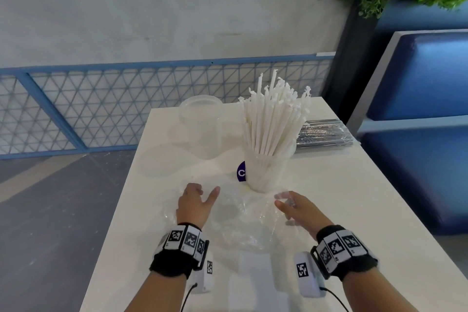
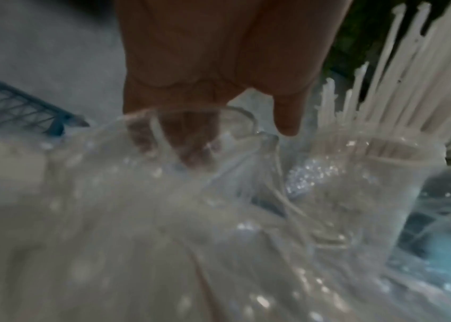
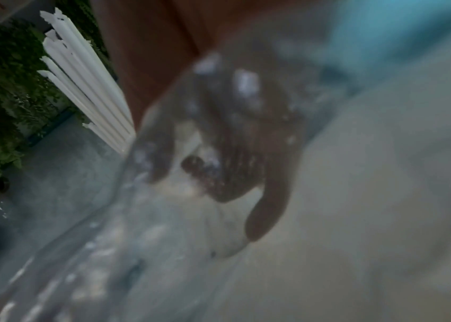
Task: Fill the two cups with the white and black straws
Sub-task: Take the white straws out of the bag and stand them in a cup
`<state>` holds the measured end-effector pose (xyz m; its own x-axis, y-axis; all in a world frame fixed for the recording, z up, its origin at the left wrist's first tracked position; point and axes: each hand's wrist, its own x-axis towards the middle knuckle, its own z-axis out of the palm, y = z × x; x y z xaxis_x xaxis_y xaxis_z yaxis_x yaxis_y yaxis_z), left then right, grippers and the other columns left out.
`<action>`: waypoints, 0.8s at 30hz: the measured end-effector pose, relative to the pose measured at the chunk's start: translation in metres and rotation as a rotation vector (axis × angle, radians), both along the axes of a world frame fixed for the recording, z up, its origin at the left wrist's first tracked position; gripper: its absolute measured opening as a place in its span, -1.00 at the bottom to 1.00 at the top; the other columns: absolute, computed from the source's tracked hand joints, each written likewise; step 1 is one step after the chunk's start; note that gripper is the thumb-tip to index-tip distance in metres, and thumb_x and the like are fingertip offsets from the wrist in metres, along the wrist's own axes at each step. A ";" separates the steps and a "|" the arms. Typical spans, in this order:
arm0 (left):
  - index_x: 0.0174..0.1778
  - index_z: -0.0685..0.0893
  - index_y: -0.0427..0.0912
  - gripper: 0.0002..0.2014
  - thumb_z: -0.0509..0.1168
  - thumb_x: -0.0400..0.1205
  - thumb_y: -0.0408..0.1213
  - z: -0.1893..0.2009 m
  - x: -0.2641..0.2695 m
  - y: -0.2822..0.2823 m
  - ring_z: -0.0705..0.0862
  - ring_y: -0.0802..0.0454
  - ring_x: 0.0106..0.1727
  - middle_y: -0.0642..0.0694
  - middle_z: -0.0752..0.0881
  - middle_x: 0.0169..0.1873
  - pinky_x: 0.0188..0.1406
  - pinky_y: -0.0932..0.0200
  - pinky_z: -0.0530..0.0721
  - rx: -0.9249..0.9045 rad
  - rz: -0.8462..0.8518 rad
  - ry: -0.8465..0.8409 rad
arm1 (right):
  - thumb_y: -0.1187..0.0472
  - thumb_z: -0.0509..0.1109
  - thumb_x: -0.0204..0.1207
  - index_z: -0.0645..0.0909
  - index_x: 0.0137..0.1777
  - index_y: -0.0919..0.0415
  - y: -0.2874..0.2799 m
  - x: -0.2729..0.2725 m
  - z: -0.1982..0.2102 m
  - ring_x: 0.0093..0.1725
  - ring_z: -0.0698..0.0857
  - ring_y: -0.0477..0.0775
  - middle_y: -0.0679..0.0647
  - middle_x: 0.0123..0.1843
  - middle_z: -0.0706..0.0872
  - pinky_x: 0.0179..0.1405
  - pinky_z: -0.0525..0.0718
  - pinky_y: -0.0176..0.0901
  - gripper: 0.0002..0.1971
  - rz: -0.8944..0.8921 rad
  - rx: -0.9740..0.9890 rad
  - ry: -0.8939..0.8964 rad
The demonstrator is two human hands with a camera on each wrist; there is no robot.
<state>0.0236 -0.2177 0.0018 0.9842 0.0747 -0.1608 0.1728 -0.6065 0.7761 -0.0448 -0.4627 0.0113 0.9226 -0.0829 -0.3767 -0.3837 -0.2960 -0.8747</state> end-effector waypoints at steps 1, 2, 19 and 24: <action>-0.02 0.50 -0.20 -0.64 0.30 0.55 0.06 0.000 0.000 -0.005 0.64 -0.13 -0.08 -0.08 0.63 -0.14 -0.05 0.09 0.55 -0.013 -0.038 0.015 | 0.06 0.33 0.56 0.54 0.23 0.12 -0.004 -0.001 0.001 -0.17 0.59 -0.03 0.05 -0.10 0.57 -0.01 0.70 -0.08 -0.71 0.008 0.006 -0.003; -0.08 0.51 -0.24 -0.68 0.28 0.59 -0.01 0.000 -0.001 -0.010 0.64 -0.11 -0.22 -0.11 0.65 -0.23 -0.19 0.13 0.53 -0.045 -0.063 0.020 | 0.06 0.33 0.56 0.54 0.23 0.12 -0.010 -0.001 0.002 -0.18 0.60 -0.03 0.06 -0.08 0.58 -0.03 0.70 -0.11 -0.71 0.010 0.012 -0.005; -0.08 0.28 -0.21 -0.88 -0.02 0.73 -0.25 -0.014 -0.037 -0.137 0.50 -0.03 -0.72 -0.17 0.69 -0.35 -0.63 0.22 0.53 -0.295 -0.091 0.115 | -0.08 0.35 0.50 0.31 0.52 -0.01 -0.108 -0.016 0.014 0.45 0.44 0.22 0.12 0.49 0.43 0.43 0.26 0.30 -0.40 -0.034 -0.932 -0.380; 0.08 0.24 -0.15 -0.91 0.03 0.72 -0.28 -0.021 -0.044 -0.169 0.44 -0.04 -0.73 -0.12 0.67 -0.34 -0.75 0.27 0.42 -0.313 -0.119 0.128 | -0.44 -0.11 0.47 -0.41 0.59 -0.12 -0.117 -0.023 -0.036 0.63 -0.38 0.27 0.05 0.65 -0.45 0.56 -0.15 0.38 -0.16 0.414 -1.053 0.230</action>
